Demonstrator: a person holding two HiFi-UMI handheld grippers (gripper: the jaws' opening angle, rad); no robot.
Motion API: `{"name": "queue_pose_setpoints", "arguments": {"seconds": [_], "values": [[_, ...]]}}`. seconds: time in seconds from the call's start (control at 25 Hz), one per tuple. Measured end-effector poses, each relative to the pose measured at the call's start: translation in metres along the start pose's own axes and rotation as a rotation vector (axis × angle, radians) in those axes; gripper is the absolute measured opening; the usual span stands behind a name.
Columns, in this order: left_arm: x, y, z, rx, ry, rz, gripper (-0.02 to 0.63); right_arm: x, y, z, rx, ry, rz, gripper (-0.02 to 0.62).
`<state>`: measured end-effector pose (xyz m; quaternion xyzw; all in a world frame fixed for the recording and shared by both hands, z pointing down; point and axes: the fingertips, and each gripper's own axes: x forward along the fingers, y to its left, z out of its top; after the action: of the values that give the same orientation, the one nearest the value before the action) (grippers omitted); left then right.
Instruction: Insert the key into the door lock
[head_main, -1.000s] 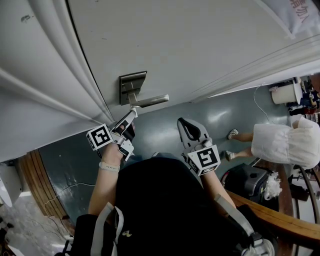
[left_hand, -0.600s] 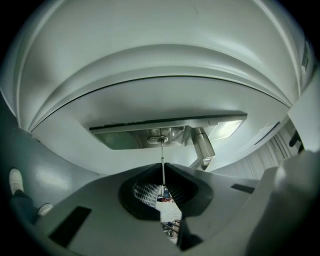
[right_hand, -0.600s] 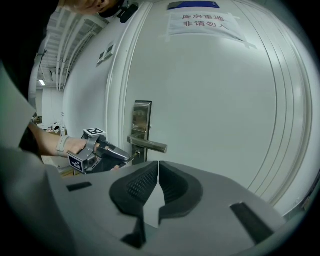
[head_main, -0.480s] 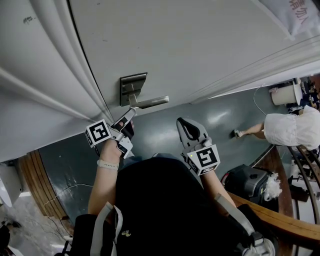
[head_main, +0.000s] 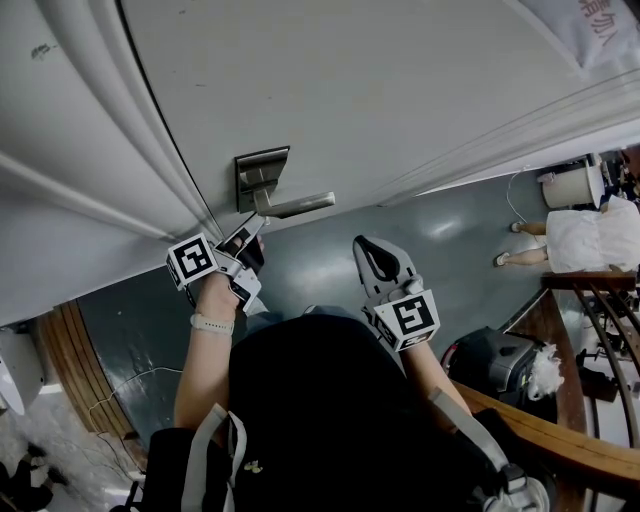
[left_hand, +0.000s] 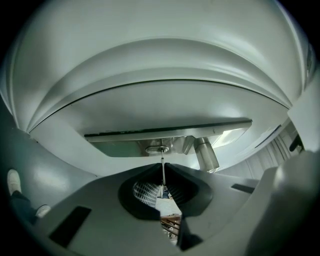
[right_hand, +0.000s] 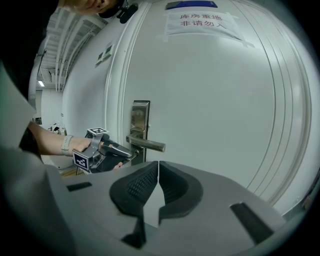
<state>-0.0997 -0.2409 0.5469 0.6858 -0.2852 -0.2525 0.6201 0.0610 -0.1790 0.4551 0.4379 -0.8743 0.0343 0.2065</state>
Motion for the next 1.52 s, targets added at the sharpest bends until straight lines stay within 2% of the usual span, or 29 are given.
{"name": "queue_pose_setpoints", "arguments": {"seconds": [0.32,0.48,0.76,0.96,1.08,1.32,1.52], "values": [[-0.002,-0.001,0.001,0.033,-0.048,-0.004,0.031,-0.002,0.002,-0.001,-0.005,-0.012,0.022,0.018],[-0.011,-0.001,-0.004,0.028,-0.062,0.001,0.055,-0.004,0.003,0.000,-0.010,-0.027,0.039,0.018],[-0.034,-0.002,-0.013,0.087,-0.103,0.051,0.059,-0.007,0.010,0.003,-0.017,-0.043,0.102,0.018],[-0.056,-0.014,-0.019,0.192,-0.150,0.086,0.009,-0.007,0.018,0.007,-0.039,-0.068,0.175,0.018],[-0.070,-0.025,-0.023,0.264,-0.187,0.113,0.009,-0.009,0.024,0.010,-0.050,-0.078,0.217,0.018],[-0.107,-0.043,-0.032,0.531,-0.250,0.295,0.009,-0.010,0.040,0.016,-0.082,-0.070,0.302,0.018],[-0.128,-0.065,-0.045,0.700,-0.296,0.396,0.008,-0.016,0.054,0.022,-0.094,-0.140,0.381,0.018]]}}
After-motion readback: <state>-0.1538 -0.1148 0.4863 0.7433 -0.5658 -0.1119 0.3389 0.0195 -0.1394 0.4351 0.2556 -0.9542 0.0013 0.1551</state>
